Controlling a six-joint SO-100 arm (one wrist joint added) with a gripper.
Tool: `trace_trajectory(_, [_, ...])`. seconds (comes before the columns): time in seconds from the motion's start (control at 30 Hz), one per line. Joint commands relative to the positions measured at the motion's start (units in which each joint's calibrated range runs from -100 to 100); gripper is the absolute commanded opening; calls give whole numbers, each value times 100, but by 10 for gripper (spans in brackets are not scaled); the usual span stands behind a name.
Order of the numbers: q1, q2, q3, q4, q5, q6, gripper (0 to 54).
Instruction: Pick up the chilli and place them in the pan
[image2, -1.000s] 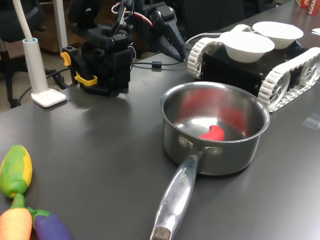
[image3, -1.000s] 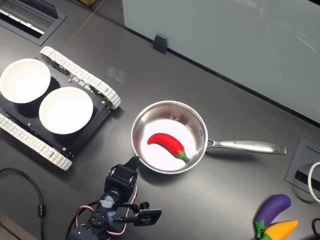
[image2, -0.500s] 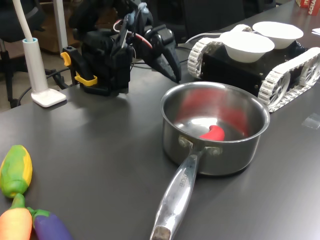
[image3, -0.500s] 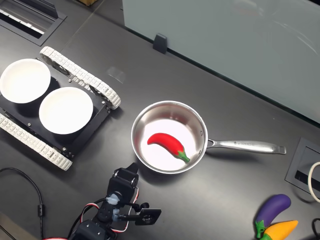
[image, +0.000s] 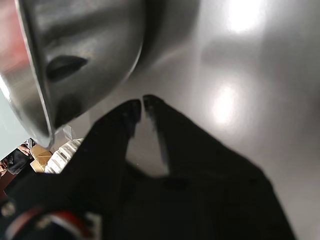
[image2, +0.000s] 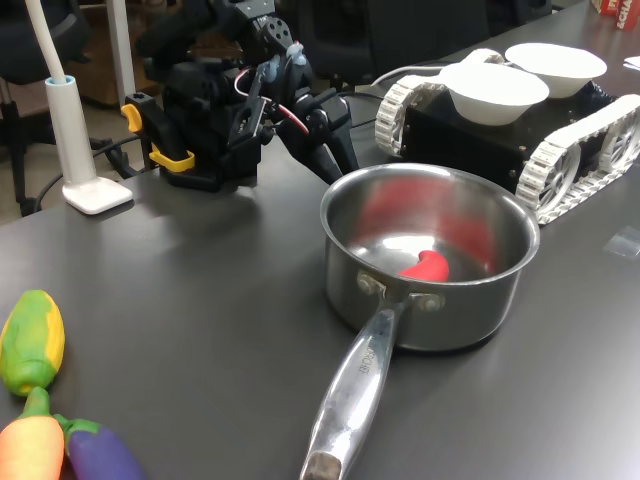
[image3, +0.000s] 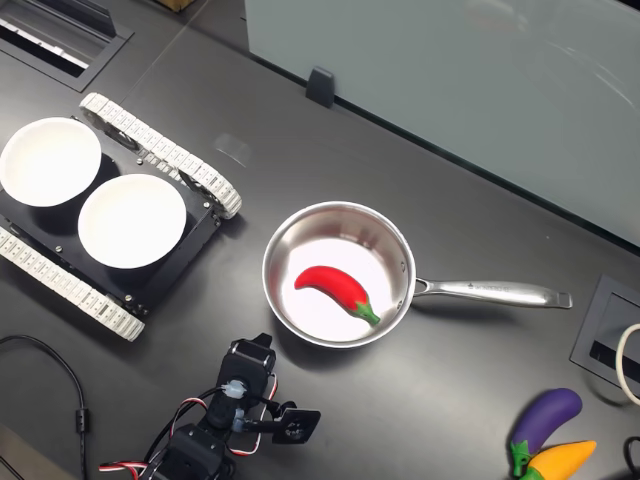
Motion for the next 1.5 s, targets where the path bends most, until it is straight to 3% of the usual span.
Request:
trace_trajectory(0.0, [-74,-83,162,-655,-29,-78,0])
trace_trajectory(0.23, [-166,-83,589,-962,39,-78,0])
trace_trajectory(1.17, [41,-92,616,-988,-98,-69,17])
trace_trajectory(1.47, [41,-92,616,-997,-98,-69,0])
